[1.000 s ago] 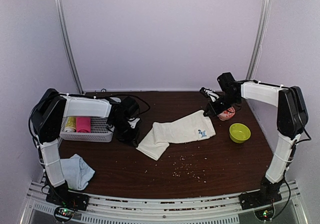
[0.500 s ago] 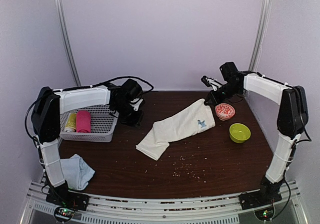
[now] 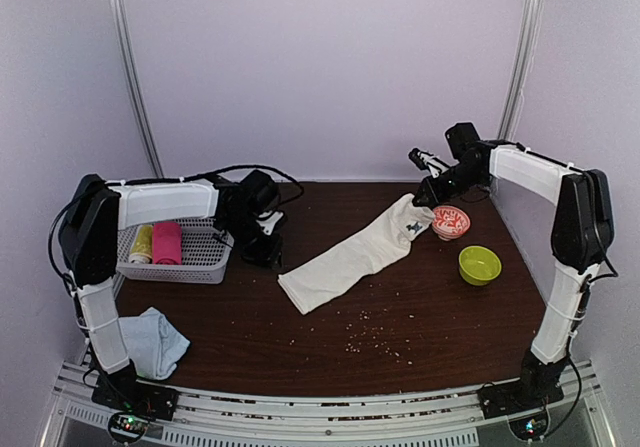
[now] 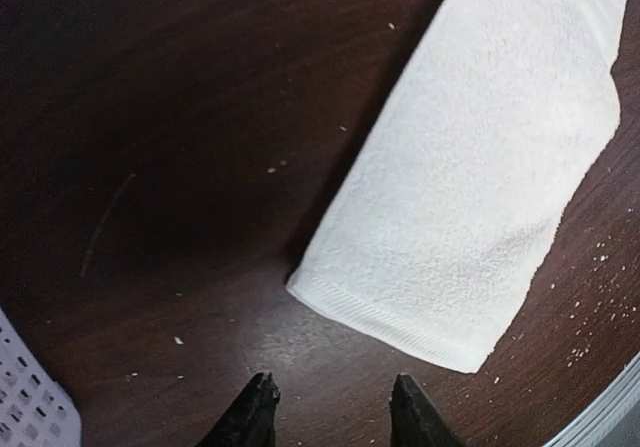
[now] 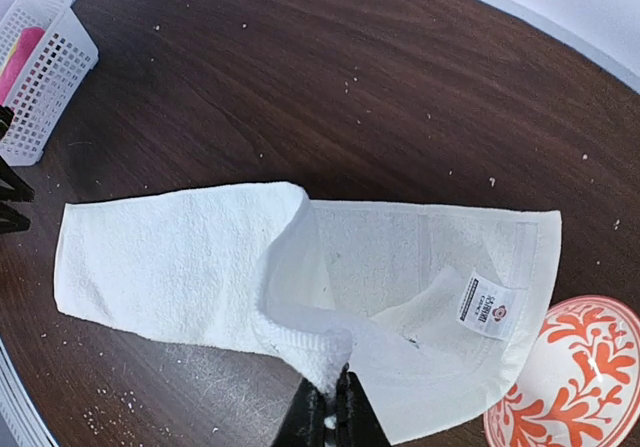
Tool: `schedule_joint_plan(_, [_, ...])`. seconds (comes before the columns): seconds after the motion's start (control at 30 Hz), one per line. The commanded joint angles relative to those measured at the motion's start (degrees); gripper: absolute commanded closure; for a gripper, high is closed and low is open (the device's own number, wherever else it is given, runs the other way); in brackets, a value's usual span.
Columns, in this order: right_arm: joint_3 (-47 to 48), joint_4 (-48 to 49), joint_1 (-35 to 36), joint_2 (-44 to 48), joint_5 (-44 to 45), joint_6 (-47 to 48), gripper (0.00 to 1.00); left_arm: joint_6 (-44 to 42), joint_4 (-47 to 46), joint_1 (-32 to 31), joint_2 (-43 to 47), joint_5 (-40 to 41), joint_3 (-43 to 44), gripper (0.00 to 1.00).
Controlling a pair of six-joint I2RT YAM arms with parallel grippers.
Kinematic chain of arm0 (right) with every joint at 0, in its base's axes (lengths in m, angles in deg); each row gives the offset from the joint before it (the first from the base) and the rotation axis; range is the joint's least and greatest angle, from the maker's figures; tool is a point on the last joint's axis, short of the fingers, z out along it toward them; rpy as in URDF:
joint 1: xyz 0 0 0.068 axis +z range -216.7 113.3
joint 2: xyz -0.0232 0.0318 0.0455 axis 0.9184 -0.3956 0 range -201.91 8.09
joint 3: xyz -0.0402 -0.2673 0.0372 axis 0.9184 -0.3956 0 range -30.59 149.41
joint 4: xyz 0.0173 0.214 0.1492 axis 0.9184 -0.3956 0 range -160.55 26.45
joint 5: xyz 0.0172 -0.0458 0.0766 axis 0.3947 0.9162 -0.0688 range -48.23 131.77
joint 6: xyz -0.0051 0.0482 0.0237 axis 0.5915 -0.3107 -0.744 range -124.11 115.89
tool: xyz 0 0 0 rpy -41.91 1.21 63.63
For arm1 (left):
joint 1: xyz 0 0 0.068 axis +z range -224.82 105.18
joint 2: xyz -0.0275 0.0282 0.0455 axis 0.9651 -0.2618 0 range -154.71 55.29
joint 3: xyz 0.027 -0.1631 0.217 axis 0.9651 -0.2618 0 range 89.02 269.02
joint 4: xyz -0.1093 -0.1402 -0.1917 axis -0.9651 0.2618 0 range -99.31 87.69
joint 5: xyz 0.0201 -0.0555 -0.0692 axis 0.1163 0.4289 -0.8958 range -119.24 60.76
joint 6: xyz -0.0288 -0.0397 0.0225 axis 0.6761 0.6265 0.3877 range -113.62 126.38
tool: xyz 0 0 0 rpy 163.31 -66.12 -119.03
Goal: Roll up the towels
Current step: Pick up the towel from the center of the board.
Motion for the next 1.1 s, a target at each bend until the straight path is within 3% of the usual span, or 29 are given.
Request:
schedule_joint_plan(0.0, [-0.80,1.52,0.04,3.68,-1.51,-1.07,0.97,0.38,-3.97,-1.28,-1.72,-0.57,0.76,0.58])
schedule_joint_plan(0.2, [-2.50,0.86,0.04,4.33,-2.76,-1.10,0.97,0.73,-2.55,-1.26,-7.48,-1.34,4.32,0.59])
schedule_joint_plan(0.4, [-4.10,1.57,0.04,5.17,-2.70,-0.91,0.96,0.97,-1.16,-1.21,-9.03,0.06,5.25,0.49])
schedule_joint_plan(0.5, [-3.90,1.51,0.04,4.85,-2.89,-1.09,0.97,0.74,-0.93,-1.25,-9.50,1.13,4.78,0.49])
schedule_joint_plan(0.9, [-4.51,1.64,0.10,4.78,-3.12,-1.42,0.96,-0.04,-1.00,-1.25,-11.42,-0.57,7.94,0.84])
schedule_joint_plan(1.07, [-5.41,2.07,0.12,5.07,-2.92,-1.22,0.96,-0.44,-0.99,-1.25,-11.32,-0.70,8.01,0.88])
